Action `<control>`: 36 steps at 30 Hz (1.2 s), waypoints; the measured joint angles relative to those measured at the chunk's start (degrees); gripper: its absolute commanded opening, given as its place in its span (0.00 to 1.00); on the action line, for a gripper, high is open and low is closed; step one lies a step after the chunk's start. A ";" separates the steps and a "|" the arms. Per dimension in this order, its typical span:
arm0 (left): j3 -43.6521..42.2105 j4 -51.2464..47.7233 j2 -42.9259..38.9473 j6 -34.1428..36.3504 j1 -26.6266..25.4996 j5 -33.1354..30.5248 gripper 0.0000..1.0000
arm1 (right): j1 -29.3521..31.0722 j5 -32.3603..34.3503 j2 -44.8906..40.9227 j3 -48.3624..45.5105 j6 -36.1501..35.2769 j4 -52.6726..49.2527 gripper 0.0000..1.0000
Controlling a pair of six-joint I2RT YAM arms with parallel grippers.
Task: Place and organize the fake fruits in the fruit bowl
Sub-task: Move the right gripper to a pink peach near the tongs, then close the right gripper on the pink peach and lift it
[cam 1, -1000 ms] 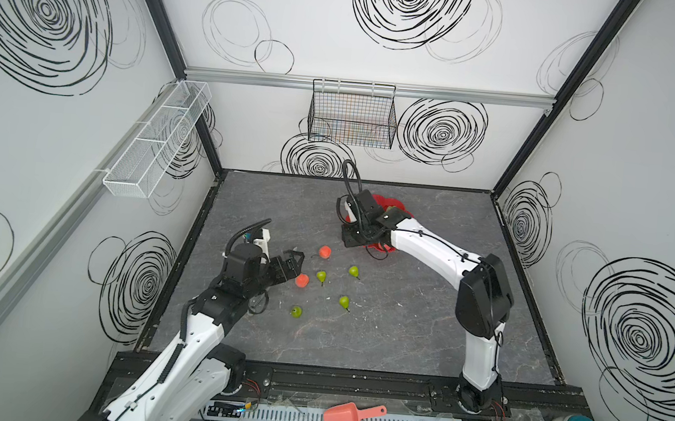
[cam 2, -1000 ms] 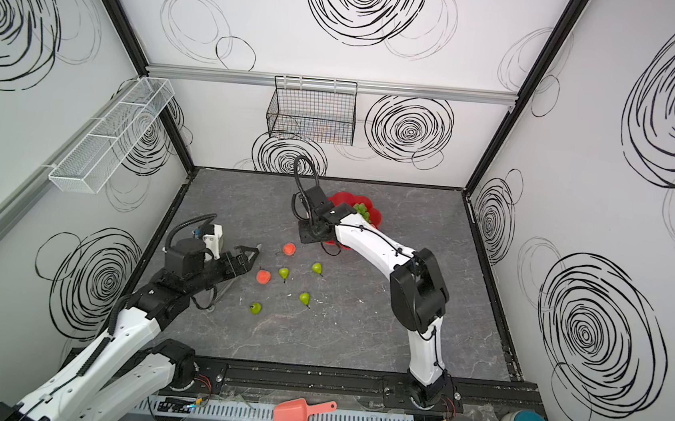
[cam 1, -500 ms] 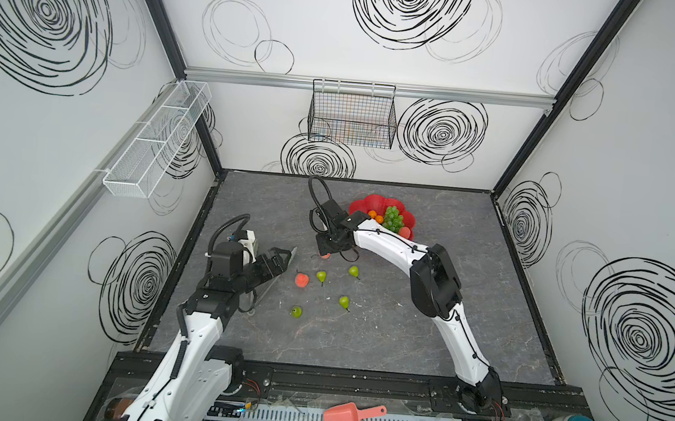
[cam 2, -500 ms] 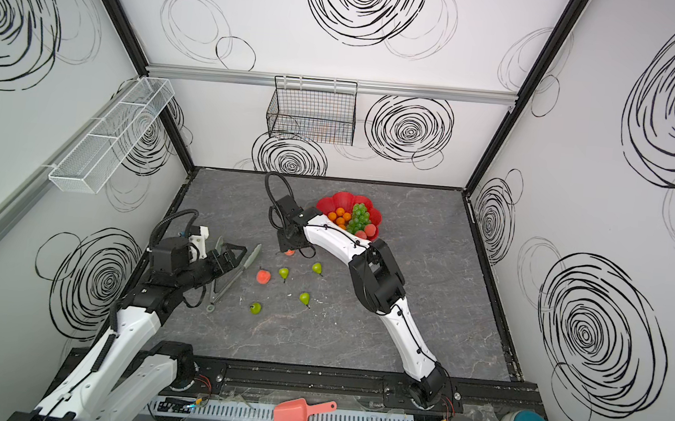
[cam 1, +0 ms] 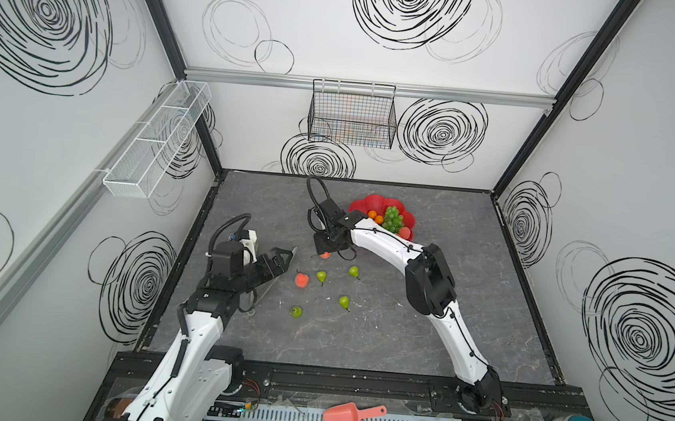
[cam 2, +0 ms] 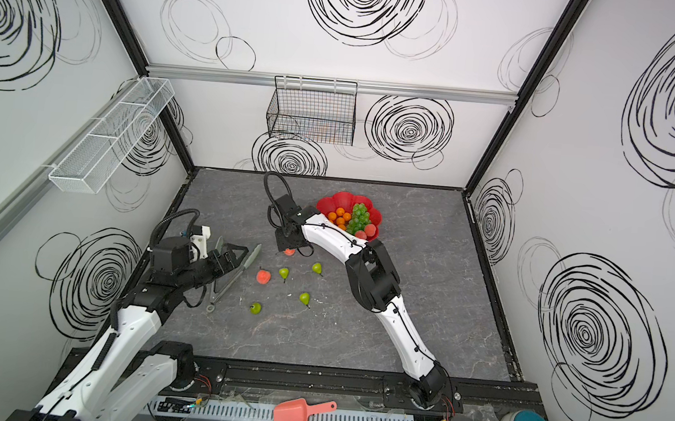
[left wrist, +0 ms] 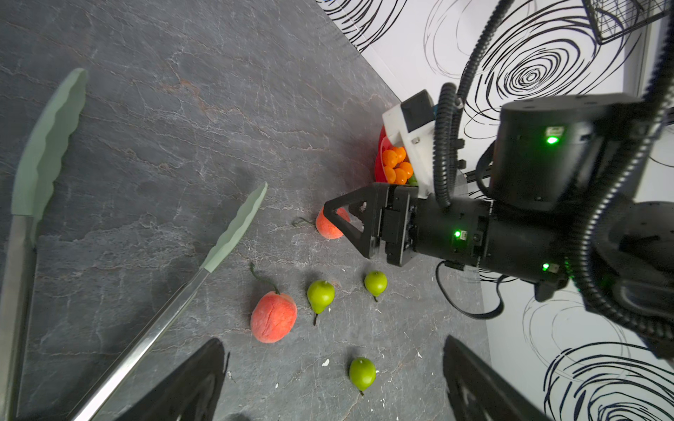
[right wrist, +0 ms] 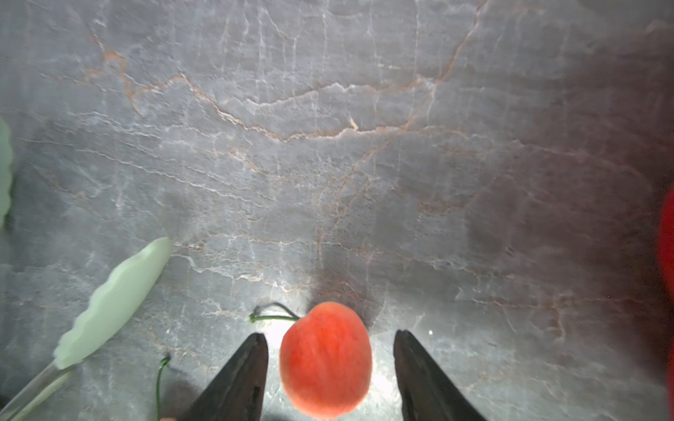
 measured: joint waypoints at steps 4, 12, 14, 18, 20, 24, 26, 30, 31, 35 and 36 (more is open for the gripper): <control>0.00 0.46 0.02 0.00 0.00 0.17 0.96 | 0.00 -0.26 0.59 0.00 -0.11 -1.03 0.56; -0.57 0.79 0.00 0.02 0.00 0.26 0.96 | 0.00 -0.63 0.61 0.02 -0.42 -1.20 0.53; -0.76 0.81 0.00 0.00 0.02 0.35 0.96 | 0.00 -0.90 0.63 0.07 -0.44 -1.22 0.53; -0.76 0.90 0.00 0.00 0.04 0.50 0.96 | 0.00 -1.09 0.85 0.22 -0.44 -1.25 0.53; -0.76 0.94 0.00 0.02 0.04 0.59 0.96 | 0.00 -1.18 0.94 0.22 -0.46 -1.29 0.53; -0.76 0.94 0.02 0.02 0.04 0.61 0.96 | 0.00 -1.20 0.96 0.24 -0.46 -1.36 0.51; -0.76 0.94 0.02 0.02 0.04 0.63 0.96 | 0.00 -1.20 0.96 0.26 -0.44 -1.38 0.50; -0.85 0.98 0.02 0.00 0.04 0.63 0.96 | 0.00 -1.20 0.96 0.31 -0.63 -1.40 0.51; -0.85 0.98 0.02 0.00 0.04 0.66 0.96 | 0.00 -1.22 0.96 0.31 -0.63 -1.42 0.52; -0.85 1.01 0.02 0.00 0.04 0.70 0.96 | 0.00 -1.22 0.98 0.31 -0.76 -1.51 0.53; -0.85 1.03 0.02 0.00 0.04 0.72 0.96 | 0.00 -1.22 0.98 0.31 -0.83 -1.57 0.53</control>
